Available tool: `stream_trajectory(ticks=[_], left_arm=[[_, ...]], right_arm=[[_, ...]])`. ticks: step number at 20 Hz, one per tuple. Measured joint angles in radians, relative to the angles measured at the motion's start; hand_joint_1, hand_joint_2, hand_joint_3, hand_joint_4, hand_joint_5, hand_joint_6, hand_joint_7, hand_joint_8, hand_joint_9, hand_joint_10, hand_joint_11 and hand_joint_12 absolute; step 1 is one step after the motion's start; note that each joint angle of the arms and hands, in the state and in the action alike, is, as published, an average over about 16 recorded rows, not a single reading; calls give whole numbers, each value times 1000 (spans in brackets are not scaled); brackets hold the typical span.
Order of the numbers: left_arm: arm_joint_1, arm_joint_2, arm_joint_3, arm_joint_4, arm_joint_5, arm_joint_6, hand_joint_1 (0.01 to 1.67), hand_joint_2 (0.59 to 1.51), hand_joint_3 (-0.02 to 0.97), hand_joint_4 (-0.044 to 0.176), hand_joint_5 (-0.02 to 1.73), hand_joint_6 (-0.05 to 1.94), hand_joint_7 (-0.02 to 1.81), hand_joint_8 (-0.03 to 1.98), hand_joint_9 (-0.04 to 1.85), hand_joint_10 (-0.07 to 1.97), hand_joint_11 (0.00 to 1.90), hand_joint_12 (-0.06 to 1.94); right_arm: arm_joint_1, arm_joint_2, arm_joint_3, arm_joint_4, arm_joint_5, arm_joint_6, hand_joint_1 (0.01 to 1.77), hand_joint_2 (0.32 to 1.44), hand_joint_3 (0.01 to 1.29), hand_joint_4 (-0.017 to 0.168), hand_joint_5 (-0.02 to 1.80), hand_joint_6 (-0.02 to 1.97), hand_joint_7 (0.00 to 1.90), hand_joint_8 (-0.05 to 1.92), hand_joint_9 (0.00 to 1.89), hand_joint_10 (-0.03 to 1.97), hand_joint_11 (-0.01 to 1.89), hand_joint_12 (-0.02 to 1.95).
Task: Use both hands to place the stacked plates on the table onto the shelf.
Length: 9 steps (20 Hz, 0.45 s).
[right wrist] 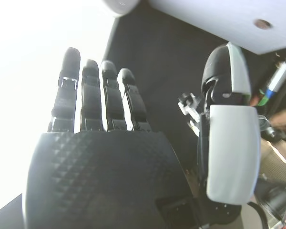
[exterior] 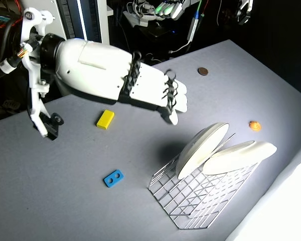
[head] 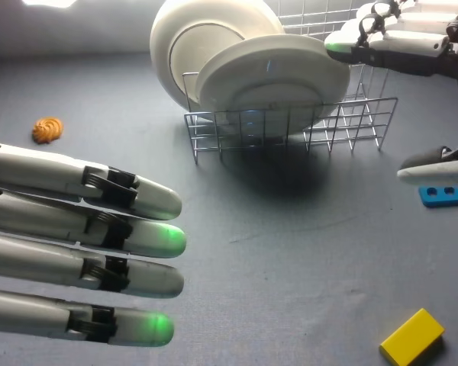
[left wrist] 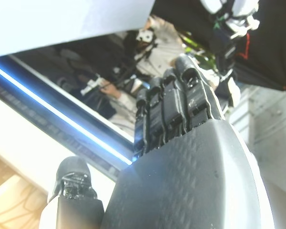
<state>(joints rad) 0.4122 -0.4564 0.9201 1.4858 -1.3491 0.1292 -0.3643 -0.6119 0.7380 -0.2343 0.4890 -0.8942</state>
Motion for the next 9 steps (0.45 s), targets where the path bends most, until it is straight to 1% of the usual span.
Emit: stream_trajectory(ticks=[3, 9], left_arm=[[0, 0, 0, -1, 0, 0, 13, 1176, -2, 4, 235, 7, 258, 9, 245, -57, 15, 599], [0, 0, 0, -1, 0, 0, 13, 1185, 0, 3, 259, 7, 294, 9, 289, -57, 17, 691]], right_arm=[[-3, 7, 0, -100, 23, 88, 545, 1068, 13, 4, 251, 39, 322, 20, 260, 180, 11, 1111], [-3, 11, 0, -186, 37, 160, 447, 1110, 13, 4, 331, 39, 423, 22, 323, 277, 11, 1324]])
